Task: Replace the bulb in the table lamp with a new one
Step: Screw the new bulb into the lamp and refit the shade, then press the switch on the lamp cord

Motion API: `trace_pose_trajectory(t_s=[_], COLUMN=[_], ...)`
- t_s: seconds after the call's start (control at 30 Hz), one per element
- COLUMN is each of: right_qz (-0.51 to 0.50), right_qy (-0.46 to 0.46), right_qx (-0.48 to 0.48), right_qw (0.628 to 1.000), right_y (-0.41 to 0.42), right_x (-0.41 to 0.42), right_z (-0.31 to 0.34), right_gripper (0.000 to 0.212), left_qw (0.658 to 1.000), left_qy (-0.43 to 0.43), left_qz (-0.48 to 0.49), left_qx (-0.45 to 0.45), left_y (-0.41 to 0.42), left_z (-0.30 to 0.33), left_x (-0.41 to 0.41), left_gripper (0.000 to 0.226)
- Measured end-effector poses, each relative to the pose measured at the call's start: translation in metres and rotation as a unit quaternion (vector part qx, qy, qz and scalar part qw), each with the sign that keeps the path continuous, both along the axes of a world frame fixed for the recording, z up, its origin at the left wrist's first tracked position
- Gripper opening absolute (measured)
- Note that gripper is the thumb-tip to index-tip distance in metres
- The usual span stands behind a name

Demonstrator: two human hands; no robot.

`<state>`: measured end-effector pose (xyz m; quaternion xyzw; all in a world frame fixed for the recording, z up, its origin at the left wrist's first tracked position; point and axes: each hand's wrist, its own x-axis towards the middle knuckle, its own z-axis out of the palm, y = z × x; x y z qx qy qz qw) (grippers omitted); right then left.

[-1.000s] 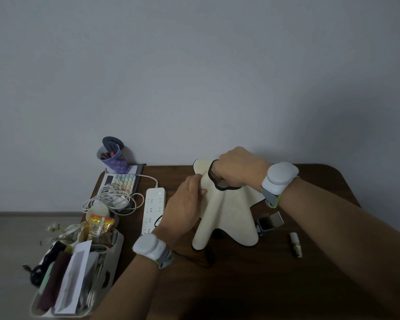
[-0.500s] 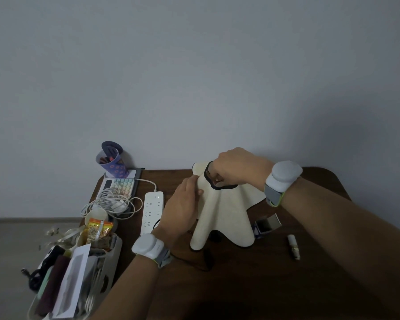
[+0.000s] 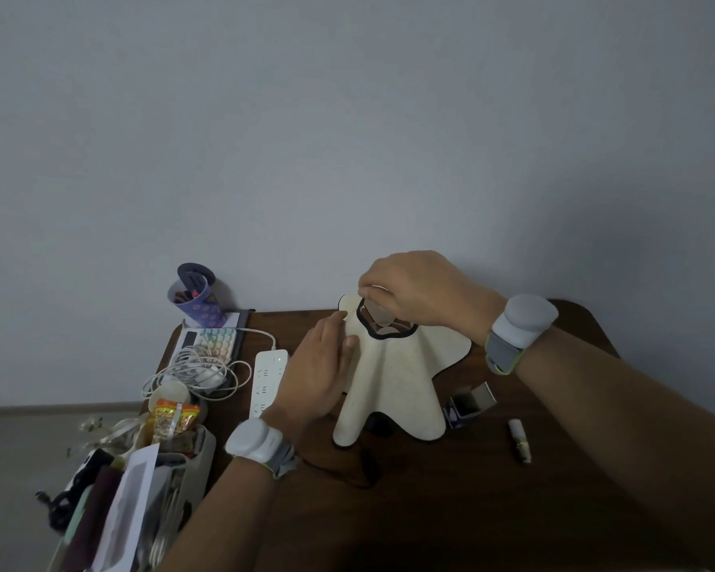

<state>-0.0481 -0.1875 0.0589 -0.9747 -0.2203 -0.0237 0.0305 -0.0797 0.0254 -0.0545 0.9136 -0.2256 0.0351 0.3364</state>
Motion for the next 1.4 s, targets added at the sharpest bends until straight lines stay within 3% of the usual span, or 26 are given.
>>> trace_pose_trajectory(t_s=[0.23, 0.37, 0.7, 0.87, 1.17, 1.3, 1.4], right_qz=[0.003, 0.003, -0.014, 0.033, 0.125, 0.185, 0.216], right_qy=[-0.05, -0.07, -0.074, -0.094, -0.085, -0.068, -0.039], right_qx=[0.023, 0.025, 0.046, 0.103, 0.083, 0.091, 0.091], right_qw=[0.998, 0.997, 0.996, 0.99, 0.985, 0.976, 0.971], right_y=[0.002, 0.017, 0.031, 0.043, 0.076, 0.096, 0.105], right_x=[-0.019, -0.035, -0.07, -0.098, -0.124, -0.135, -0.146], right_z=[-0.014, -0.022, -0.045, -0.064, -0.099, -0.11, -0.121], right_gripper=[0.074, 0.081, 0.08, 0.069, 0.062, 0.061, 0.061], left_qw=[1.0, 0.999, 0.998, 0.998, 0.997, 0.988, 0.978], left_qy=[-0.025, -0.037, -0.038, -0.019, -0.016, 0.0, 0.064], left_qz=[0.0, -0.003, 0.033, 0.039, 0.043, 0.068, 0.104], left_qx=[-0.004, 0.002, 0.023, 0.043, 0.055, 0.139, 0.169], left_y=[0.003, 0.011, 0.028, 0.036, 0.065, 0.086, 0.091], left_z=[0.006, 0.004, -0.008, -0.019, -0.048, -0.073, -0.084], left_x=[-0.004, -0.01, -0.024, -0.039, -0.068, -0.079, -0.089], left_gripper=[0.046, 0.04, 0.045, 0.046, 0.049, 0.056, 0.079])
